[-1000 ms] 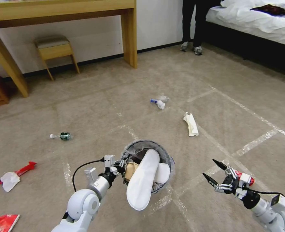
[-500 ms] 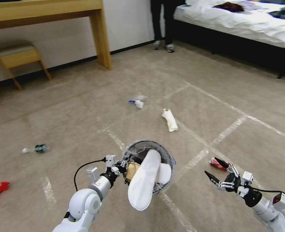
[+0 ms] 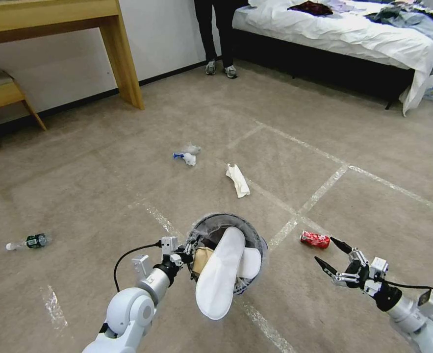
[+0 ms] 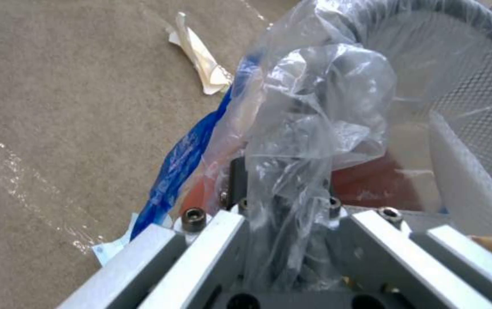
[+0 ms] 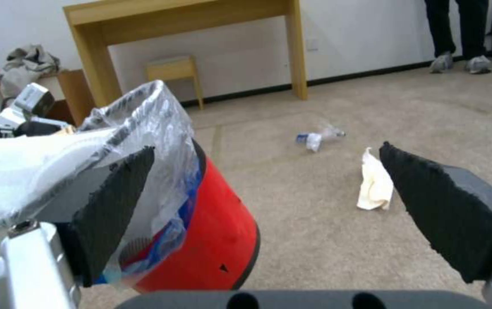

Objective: Pick up the trash bin and place the garbage on the floor into it.

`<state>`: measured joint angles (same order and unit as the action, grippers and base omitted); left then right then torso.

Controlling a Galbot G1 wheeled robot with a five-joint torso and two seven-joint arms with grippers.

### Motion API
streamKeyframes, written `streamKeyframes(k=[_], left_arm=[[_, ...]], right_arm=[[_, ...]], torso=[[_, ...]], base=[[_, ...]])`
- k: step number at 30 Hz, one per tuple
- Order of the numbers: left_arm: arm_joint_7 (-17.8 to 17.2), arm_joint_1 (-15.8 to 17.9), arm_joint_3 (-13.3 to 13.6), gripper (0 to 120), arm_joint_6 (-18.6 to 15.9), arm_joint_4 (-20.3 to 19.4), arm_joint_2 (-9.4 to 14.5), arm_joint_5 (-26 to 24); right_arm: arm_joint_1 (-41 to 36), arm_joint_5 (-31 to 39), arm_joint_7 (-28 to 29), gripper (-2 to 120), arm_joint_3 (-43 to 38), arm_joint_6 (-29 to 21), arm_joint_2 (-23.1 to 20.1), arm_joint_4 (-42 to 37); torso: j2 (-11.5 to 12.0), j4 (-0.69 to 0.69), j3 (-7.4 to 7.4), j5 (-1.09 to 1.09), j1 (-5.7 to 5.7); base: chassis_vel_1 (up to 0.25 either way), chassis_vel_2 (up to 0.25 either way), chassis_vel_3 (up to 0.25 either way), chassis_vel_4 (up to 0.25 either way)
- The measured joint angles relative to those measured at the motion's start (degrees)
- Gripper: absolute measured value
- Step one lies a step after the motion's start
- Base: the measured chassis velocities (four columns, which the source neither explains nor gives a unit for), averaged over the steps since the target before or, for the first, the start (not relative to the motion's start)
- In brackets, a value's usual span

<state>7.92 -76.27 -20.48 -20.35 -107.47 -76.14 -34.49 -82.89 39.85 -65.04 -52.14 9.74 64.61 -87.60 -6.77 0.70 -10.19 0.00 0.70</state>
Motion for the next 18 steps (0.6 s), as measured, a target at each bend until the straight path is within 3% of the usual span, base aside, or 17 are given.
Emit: streamKeyframes(k=[18], left_arm=[[-0.4, 0.1, 0.0, 1, 0.5, 0.2, -0.3, 0.9]], right_arm=[[0.3, -0.7, 2.1, 100, -0.1, 0.1, 0.5, 0.0]], torso=[[0.0, 0.00, 0.00, -0.01, 0.00]], base=[[0.000, 0.000, 0.000, 0.000]])
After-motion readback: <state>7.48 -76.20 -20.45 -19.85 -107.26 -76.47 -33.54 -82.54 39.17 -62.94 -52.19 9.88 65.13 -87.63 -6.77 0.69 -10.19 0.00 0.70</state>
